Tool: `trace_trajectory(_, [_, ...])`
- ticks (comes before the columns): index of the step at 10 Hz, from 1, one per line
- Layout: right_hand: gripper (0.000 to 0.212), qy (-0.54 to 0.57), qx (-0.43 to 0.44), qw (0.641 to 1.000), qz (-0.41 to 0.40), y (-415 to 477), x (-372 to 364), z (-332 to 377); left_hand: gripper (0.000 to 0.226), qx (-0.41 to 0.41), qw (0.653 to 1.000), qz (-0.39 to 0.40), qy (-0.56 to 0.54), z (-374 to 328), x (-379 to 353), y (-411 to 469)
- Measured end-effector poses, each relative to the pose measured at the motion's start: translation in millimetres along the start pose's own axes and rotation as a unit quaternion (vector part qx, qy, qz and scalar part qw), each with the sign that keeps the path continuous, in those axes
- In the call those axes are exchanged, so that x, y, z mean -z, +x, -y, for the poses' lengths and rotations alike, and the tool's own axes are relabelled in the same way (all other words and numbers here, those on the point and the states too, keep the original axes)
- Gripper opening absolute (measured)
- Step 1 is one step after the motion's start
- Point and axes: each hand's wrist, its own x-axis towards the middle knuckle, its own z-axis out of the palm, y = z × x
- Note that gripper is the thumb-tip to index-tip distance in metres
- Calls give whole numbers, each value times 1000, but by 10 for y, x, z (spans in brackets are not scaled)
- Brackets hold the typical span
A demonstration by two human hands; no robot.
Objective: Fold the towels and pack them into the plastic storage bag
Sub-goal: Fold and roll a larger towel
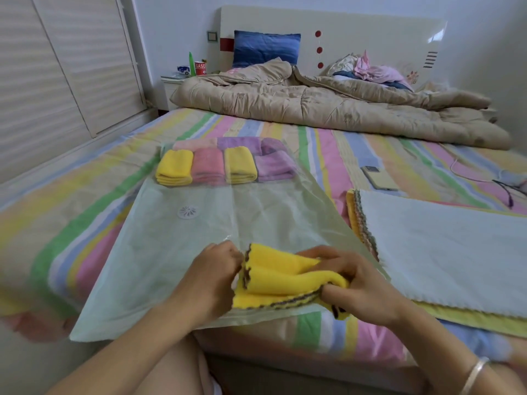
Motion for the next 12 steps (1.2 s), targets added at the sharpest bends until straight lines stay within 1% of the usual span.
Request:
trace_trajectory(1, [36,-48,-31,997,59,-39,93,21,10,76,992,16,-97,-16,181,43])
trace_trajectory(2, [35,-90,-81,988,99,-23,91,53,10,102,978,9,-182,-61,354,99])
trace_trajectory(3, [30,-153,-105,977,101,36,-61,64,11,95,976,-9,-197,-109,494,171])
trace_trajectory(4, [14,-131,-101,986,-36,118,-452,80,13,81,974,-33,-210,-193,616,249])
trace_trajectory(5, [14,33,-223,963,-146,341,-850,103,13,69,968,-30,-241,-245,747,322])
trace_trajectory(6, [15,22,-214,938,-272,806,-883,-57,15,57,960,-8,-273,-258,889,378])
trace_trajectory(7, [21,13,-304,911,-277,1225,-647,-74,16,46,956,17,-288,-208,964,437])
trace_trajectory(8, [32,-12,-263,897,-355,1640,-408,-149,17,39,937,63,-341,-87,1011,539])
trace_trajectory(9, [26,-132,-164,900,-382,2088,-298,-324,21,59,898,88,-427,99,1031,713])
trace_trajectory(10, [33,-226,-198,884,-357,2360,-203,-450,24,140,909,-9,-392,476,860,975])
trace_trajectory(11, [51,-272,-187,879,-344,2713,-158,-657,10,217,944,-118,-220,1069,501,1281])
trace_trajectory(12, [50,-359,-201,858,-307,3017,-90,-822,20,228,960,-130,-99,1516,209,1606])
